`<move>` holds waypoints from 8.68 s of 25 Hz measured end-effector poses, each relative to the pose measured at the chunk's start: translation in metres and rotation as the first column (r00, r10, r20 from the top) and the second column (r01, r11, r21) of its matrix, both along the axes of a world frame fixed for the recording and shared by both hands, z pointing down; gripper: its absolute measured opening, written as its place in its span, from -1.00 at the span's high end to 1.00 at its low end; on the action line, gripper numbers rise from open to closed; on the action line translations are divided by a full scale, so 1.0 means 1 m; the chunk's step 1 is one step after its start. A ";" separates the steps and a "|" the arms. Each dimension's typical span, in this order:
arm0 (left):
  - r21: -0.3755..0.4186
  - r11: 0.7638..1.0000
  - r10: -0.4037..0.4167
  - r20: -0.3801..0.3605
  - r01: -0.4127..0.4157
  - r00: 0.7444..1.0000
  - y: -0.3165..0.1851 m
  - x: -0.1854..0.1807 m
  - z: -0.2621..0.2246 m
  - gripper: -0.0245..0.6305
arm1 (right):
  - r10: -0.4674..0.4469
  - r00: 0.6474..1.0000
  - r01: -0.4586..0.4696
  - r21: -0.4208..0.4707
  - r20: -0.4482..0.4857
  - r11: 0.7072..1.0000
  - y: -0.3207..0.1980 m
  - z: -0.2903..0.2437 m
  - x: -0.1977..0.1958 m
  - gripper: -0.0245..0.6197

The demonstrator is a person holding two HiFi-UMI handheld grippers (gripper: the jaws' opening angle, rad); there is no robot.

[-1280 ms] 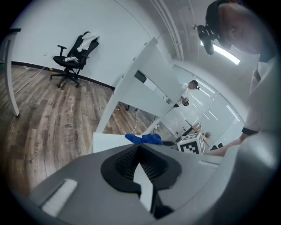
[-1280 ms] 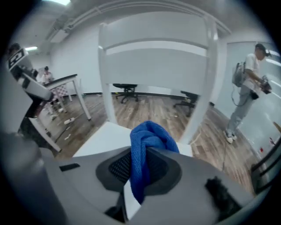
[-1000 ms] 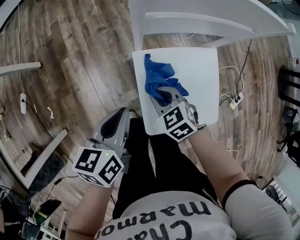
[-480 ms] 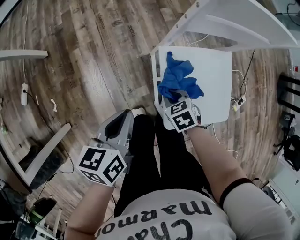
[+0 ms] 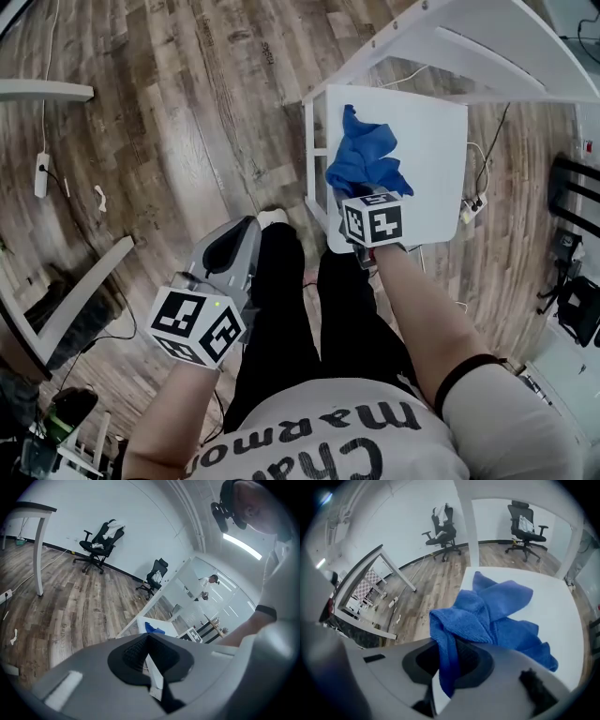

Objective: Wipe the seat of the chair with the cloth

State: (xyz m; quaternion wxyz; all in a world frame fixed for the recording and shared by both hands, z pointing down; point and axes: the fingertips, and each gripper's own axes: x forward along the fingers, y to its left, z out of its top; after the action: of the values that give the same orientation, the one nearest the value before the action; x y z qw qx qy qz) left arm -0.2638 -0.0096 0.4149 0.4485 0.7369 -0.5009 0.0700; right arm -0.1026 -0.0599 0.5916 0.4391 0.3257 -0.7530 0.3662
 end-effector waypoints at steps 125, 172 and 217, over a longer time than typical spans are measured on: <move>-0.038 0.986 0.162 0.035 -0.161 0.986 0.015 0.308 0.002 0.91 | 0.642 0.715 -0.651 -0.071 0.277 0.755 -0.046 0.000 0.362 0.78; -0.124 0.990 0.079 0.042 -0.073 0.996 0.112 0.170 0.031 0.91 | 0.167 0.956 -0.160 -0.050 0.241 0.986 0.060 0.000 0.126 0.78; -0.074 0.997 0.025 0.042 -0.022 0.999 0.139 0.219 0.023 0.91 | 0.053 0.946 -0.111 0.165 0.321 0.980 0.061 -0.068 0.177 0.78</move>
State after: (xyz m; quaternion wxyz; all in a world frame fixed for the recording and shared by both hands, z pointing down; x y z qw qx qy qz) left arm -0.0452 0.1289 0.4379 0.4635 0.7242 -0.4987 0.1095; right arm 0.0749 0.0015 0.5238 0.2663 0.3328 -0.8293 0.3615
